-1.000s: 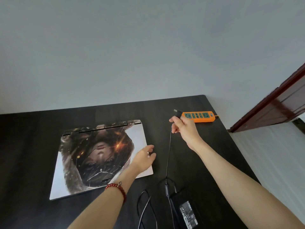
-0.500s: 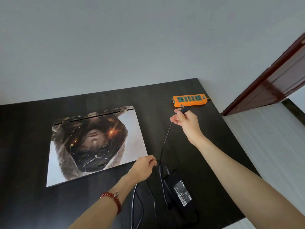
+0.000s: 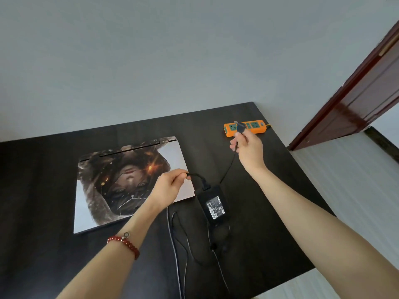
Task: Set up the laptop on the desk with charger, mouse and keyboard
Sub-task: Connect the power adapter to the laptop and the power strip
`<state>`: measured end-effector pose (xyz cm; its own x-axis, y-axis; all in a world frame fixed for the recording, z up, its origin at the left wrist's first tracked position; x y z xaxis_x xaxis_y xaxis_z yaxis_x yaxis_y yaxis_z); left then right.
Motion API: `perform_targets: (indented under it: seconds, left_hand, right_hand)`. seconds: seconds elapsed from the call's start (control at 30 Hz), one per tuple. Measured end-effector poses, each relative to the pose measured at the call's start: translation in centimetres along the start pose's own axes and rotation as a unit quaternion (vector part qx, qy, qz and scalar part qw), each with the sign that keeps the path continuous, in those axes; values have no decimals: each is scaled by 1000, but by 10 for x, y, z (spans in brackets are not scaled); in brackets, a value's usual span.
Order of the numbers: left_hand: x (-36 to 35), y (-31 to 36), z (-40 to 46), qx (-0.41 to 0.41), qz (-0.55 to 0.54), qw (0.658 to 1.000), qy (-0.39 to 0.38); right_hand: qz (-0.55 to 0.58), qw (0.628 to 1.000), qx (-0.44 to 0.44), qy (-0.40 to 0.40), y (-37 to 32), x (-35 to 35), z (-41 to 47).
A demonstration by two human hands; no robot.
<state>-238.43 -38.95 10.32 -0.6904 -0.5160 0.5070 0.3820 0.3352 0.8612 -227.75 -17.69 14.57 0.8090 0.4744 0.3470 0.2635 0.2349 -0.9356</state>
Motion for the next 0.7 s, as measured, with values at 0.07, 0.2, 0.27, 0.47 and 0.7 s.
perform_targets:
  seconds: [0.07,0.2,0.27,0.47,0.7]
  left_hand:
    - [14,-4,6,15,-6,1000,13]
    - [33,-13,9,26,-13,999,26]
    - [37,-18,9,36,-14,999,32]
    - [26,-10,13,17,-68,997,-5]
    - [-4,11,27,0,-159,985,-61]
  right_hand:
    - [-23,999,21,-20,-12,-7,-1]
    - [-120,985,127,-1,-51,-11,6]
    - [-182,968,171,10,-64,-10,15]
    - [-466,870,158,-24,-23,7,25]
    - [-335,929,-9,-155,51,22,13]
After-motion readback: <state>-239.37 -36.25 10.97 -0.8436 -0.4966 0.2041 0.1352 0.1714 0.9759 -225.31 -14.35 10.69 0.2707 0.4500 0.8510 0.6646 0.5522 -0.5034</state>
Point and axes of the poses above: each hand's wrist, its own z-axis towards the middle knuckle, its own x-axis out of the back of the hand, y = z × x, the point moved 10 cm from there along z, towards the middle knuckle, and after that the axes turned 4 degrees about z, right-handed, at the moved point
